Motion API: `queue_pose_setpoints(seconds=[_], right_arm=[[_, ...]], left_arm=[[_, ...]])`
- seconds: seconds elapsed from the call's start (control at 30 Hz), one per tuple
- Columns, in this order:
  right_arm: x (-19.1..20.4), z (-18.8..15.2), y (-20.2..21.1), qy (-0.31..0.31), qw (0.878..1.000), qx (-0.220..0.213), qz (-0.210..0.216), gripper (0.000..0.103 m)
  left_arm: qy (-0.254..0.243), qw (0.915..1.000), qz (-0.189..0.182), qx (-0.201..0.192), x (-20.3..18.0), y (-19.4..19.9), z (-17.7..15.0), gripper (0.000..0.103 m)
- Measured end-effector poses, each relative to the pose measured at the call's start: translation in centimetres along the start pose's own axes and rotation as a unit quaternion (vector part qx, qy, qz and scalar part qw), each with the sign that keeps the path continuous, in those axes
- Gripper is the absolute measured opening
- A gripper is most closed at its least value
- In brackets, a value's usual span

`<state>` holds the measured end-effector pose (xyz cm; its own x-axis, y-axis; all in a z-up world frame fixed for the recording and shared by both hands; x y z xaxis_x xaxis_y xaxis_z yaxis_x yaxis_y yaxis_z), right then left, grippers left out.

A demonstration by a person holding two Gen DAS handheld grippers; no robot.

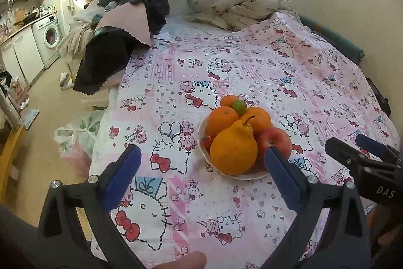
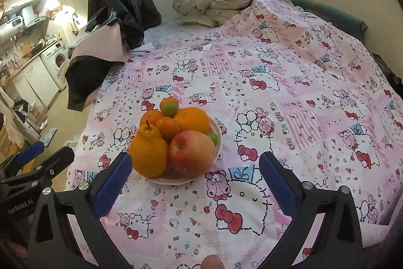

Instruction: Organize fruits

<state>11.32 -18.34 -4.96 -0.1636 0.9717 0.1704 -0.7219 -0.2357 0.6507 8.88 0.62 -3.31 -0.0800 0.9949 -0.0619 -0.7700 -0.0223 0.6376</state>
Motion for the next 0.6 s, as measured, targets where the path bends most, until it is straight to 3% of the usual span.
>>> queue_pose_setpoints(seconds=[0.6], right_arm=[[0.52,0.06,0.15,0.014,1.000,-0.005,-0.006,0.103]], left_arm=[[0.012,0.9999,0.001,0.004,0.33,0.00,0.16,0.103]])
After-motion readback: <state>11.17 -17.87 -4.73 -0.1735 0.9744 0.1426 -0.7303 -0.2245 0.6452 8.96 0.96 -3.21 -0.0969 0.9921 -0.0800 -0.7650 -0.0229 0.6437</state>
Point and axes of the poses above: each gripper's, at about its wrist camera, not at the fingertips, and y roughly against the way its jaws point, x to its left, z to its top, the point moved 4 cm from there along -y, roughly the way its jaws point, and after that the axes turned 3 degrees about -x, right-handed, at the moved point
